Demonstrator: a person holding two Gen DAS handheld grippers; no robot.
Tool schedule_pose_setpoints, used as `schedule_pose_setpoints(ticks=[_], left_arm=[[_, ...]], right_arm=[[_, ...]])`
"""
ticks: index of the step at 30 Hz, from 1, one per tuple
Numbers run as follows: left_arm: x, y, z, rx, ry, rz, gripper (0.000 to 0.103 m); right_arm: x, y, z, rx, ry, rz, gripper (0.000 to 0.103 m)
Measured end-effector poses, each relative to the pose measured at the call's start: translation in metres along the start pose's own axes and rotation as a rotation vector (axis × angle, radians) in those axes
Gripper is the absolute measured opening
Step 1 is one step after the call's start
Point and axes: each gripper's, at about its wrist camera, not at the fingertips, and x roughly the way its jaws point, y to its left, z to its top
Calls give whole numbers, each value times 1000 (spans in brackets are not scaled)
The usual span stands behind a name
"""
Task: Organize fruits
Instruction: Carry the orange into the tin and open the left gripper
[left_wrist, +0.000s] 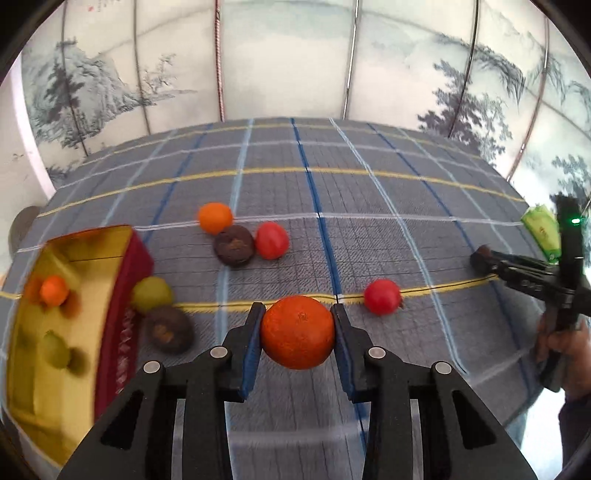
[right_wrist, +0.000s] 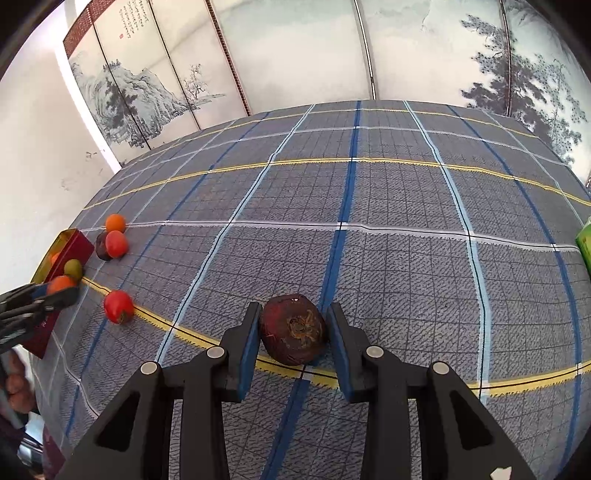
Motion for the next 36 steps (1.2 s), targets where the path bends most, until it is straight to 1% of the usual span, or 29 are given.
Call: schedule_pose_setpoints(ticks=[3,7,10,14,19,22,26,29,36], left_arm=[[-21,3,-4,9,-24,27,37],[-43,11,-11,31,-56,89,37],[-55,22,-17,30,-77,132,37],[-63,40,-24,15,-85,177,37],[-68,68,-32,-24,-90,228,37],[-69,86,-37,-44,-94,271,37],[-62,110,-45,-78,-68,314,37],[-54,124,-53,-84,-48,354,37],[-41,150,-67,-100,-11,400,37]], right_arm=[[1,1,0,-5,1,-10,33],[1,3,0,-14,3,-24,33],[1,5,-1,-21,4,-34,33],[1,9,-1,-31,6,-50,33],[1,11,-1,-45,9,-67,33],[2,12,-1,-50,10,-73,33],[2,13,-1,-52,10,-76,33],[2,14,-1,-57,11,-83,33],[2,15,-1,-60,12,-86,34]])
